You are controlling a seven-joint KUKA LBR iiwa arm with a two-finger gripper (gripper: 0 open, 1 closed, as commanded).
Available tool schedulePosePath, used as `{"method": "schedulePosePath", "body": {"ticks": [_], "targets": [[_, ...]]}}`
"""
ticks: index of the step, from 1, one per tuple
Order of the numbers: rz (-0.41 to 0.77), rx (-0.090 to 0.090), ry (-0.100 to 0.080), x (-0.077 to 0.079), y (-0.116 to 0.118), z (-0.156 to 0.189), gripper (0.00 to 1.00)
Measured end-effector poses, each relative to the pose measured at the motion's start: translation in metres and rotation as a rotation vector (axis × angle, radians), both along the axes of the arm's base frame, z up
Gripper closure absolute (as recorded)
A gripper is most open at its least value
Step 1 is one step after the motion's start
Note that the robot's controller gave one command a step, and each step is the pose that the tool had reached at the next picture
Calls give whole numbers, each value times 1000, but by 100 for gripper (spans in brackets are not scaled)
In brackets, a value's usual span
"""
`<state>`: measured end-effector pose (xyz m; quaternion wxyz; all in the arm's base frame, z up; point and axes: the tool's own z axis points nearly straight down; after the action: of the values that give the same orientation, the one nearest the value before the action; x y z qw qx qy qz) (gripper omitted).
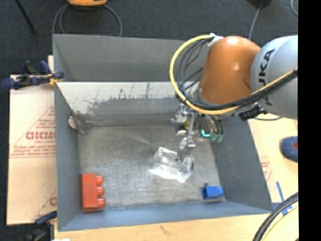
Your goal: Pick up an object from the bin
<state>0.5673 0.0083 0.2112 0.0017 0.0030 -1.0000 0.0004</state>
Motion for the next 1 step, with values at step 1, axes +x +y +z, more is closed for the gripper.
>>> {"method": "schedulePosePath", "body": {"ticks": [1], "targets": [[108, 0, -23, -19, -1, -138, 0]]}}
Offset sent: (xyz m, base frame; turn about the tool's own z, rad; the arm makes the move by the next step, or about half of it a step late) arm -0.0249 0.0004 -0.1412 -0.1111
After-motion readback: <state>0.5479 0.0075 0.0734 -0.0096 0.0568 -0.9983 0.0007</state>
